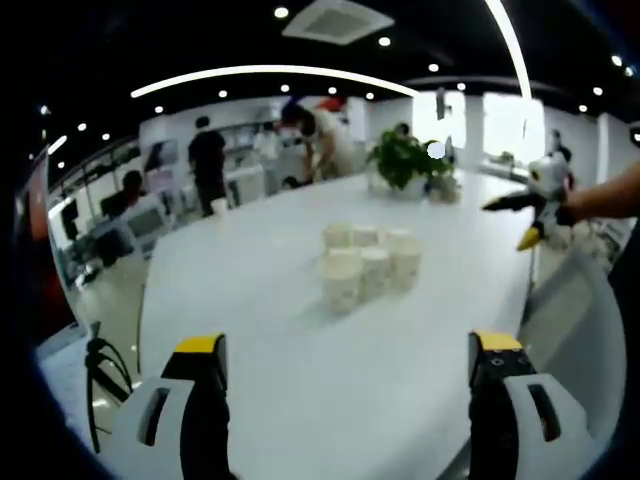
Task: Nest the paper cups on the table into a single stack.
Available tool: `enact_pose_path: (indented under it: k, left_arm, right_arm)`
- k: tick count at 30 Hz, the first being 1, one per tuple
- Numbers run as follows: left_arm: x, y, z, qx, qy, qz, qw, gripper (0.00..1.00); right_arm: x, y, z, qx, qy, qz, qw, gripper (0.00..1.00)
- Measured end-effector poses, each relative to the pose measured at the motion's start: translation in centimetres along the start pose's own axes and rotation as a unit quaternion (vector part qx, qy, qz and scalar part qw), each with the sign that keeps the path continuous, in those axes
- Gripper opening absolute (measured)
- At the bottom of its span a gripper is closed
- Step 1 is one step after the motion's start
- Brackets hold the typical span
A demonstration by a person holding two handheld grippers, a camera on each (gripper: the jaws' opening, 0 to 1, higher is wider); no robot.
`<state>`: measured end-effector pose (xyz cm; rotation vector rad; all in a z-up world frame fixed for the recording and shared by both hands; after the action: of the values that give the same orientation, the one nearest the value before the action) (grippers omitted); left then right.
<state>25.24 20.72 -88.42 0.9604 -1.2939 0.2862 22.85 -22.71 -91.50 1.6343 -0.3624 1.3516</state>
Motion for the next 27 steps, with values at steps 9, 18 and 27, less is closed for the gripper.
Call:
enact_pose_path:
  k: [9, 18, 27]
  left_arm:
    - [0.17, 0.01, -0.04, 0.001, -0.003, 0.002, 1.0000, 1.00]
    - [0.06, 0.35, 0.23, 0.000, -0.003, 0.003, 1.0000, 1.00]
    - [-0.44, 0.42, 0.45, 0.001, 0.002, 0.005, 1.0000, 1.00]
  right_arm:
    - [0.04, 0.21, -0.03, 0.000, 0.003, -0.001, 1.0000, 1.00]
    - [-0.02, 0.46, -0.51, 0.001, 0.004, -0.002, 1.0000, 1.00]
    - [-0.03, 0.35, -0.39, -0.005, -0.004, 0.002, 1.0000, 1.00]
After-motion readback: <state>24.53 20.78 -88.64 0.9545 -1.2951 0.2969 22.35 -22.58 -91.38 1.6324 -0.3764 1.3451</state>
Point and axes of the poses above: the point that each gripper's makers call its tool centre point, and the gripper's own axes: y roughly backward along the fingers, z roughly to its right, x roughly out of its top, the point moved 9 cm from there along y, roughly backward along the fingers, and after that the axes turned 1 degree about -x, right-handed, at the moved point
